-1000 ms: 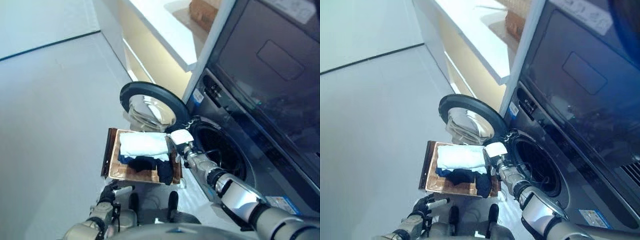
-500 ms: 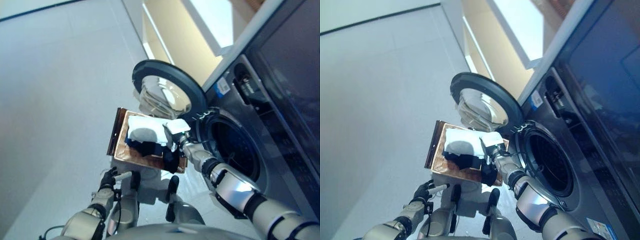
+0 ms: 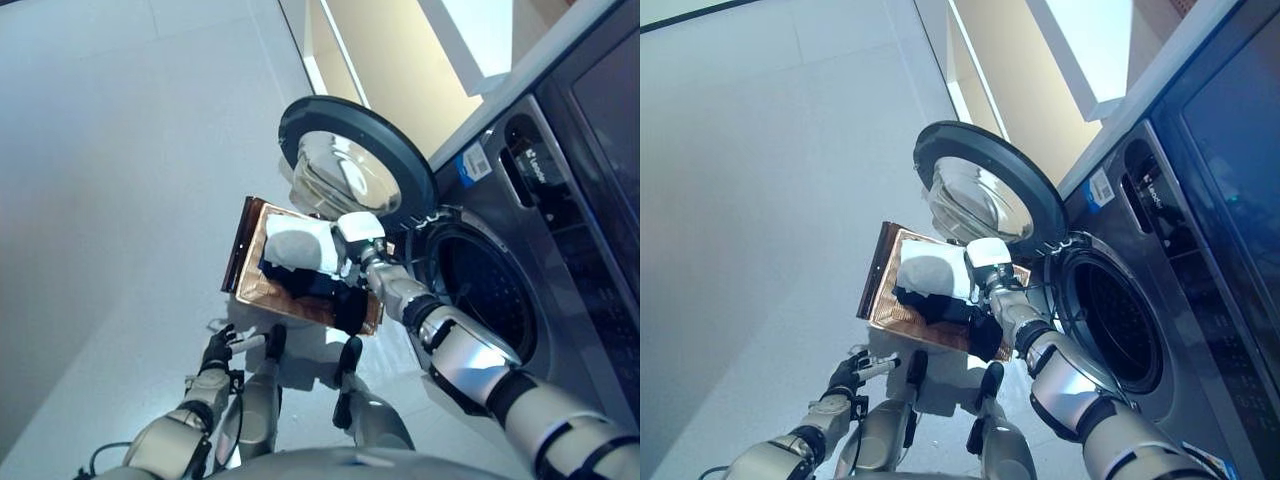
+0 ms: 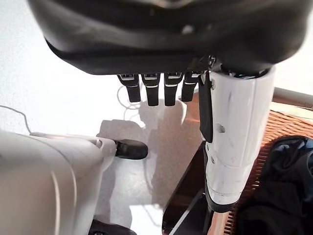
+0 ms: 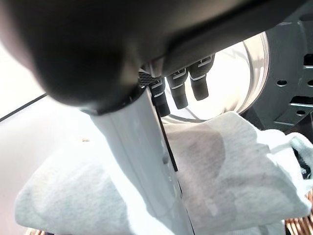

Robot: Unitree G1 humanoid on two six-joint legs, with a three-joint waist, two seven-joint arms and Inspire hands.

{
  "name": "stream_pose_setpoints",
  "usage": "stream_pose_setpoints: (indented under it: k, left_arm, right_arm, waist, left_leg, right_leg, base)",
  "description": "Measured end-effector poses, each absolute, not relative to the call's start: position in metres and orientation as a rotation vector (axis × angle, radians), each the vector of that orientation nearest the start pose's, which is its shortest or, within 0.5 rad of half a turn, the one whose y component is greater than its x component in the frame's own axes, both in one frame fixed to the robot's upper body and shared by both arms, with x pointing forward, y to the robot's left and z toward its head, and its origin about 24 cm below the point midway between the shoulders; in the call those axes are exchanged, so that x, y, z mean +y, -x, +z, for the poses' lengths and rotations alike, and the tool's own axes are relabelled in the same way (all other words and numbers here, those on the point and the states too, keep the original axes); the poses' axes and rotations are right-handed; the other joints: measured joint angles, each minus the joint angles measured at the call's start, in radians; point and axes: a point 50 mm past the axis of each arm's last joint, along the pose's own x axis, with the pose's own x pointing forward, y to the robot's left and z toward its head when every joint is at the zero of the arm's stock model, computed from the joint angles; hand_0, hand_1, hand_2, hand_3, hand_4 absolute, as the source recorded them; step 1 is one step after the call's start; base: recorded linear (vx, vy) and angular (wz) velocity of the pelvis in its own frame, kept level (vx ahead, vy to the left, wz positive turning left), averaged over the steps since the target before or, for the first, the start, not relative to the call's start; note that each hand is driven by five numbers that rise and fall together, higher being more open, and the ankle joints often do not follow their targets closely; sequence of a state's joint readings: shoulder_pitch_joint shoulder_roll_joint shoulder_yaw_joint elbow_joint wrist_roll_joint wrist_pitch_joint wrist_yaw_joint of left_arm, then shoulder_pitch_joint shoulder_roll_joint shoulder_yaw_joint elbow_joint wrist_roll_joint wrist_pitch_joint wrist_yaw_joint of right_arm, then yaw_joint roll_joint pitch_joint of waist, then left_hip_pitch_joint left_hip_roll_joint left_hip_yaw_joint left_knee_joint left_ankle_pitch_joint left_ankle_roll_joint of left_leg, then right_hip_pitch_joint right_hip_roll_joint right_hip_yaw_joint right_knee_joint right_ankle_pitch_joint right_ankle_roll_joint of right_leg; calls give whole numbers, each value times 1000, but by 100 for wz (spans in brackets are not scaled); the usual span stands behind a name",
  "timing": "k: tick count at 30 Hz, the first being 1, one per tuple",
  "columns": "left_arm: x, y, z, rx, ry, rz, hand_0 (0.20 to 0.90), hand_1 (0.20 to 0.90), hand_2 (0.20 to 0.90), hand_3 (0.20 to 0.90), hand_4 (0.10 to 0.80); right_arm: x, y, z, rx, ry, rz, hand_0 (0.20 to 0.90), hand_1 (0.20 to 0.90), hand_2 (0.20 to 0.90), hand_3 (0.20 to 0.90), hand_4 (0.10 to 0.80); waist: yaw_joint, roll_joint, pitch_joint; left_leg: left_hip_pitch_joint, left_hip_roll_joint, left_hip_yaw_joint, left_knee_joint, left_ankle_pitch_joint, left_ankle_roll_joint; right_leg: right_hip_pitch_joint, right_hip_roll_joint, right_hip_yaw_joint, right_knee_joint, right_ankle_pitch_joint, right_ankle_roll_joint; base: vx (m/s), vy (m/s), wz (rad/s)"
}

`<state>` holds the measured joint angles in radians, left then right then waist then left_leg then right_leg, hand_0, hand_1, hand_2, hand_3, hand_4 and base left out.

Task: Pick up the clothes and place them into the washing machine

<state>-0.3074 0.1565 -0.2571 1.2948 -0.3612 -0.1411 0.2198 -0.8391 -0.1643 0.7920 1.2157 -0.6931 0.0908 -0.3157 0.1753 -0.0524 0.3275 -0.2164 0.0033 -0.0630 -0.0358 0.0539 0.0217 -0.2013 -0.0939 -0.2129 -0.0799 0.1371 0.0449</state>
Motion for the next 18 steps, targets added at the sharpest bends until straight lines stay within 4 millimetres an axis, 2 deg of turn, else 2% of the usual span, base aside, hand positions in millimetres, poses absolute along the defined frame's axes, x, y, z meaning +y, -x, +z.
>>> stream_pose_setpoints:
  k: [4, 10, 14, 18]
  left_arm:
    - [194, -216, -118, 808, -97, 255, 900, 900, 900, 900, 800]
    - [203, -219, -115, 793, -48, 333, 900, 900, 900, 900, 800]
    - [204, -220, -114, 785, -31, 352, 900, 900, 900, 900, 800]
    - [201, -241, -96, 647, 22, 354, 900, 900, 900, 900, 800]
  right_arm:
    - [-116, -366, 25, 26, 1584, 248, 900, 900, 900, 900, 800]
    - [-116, -377, 44, -10, 1572, 189, 900, 900, 900, 900, 800]
    - [-117, -378, 46, -14, 1567, 178, 900, 900, 900, 900, 800]
    - [-123, -386, 63, -49, 1560, 111, 900, 900, 900, 900, 800]
  waist:
    - [7, 4, 10]
    - [8, 11, 59]
    - [9, 12, 72]
    - [11, 25, 85]
  left_leg:
    - [-44, 0, -14, 3, 16, -2]
    - [-73, -2, -22, 14, 16, -2]
    - [-75, -2, -21, 15, 16, -2]
    - [-140, -3, -28, 21, 30, -5]
  right_leg:
    - [-35, 2, 0, 3, 0, 0]
    - [-55, 2, -4, 5, 1, -1]
    - [-55, 2, -5, 5, 1, -1]
    - [-111, 2, -13, 9, 6, -4]
  base:
    - [6, 3, 15]
    - [2, 5, 4]
    - [-32, 17, 3]
    - [-40, 25, 9]
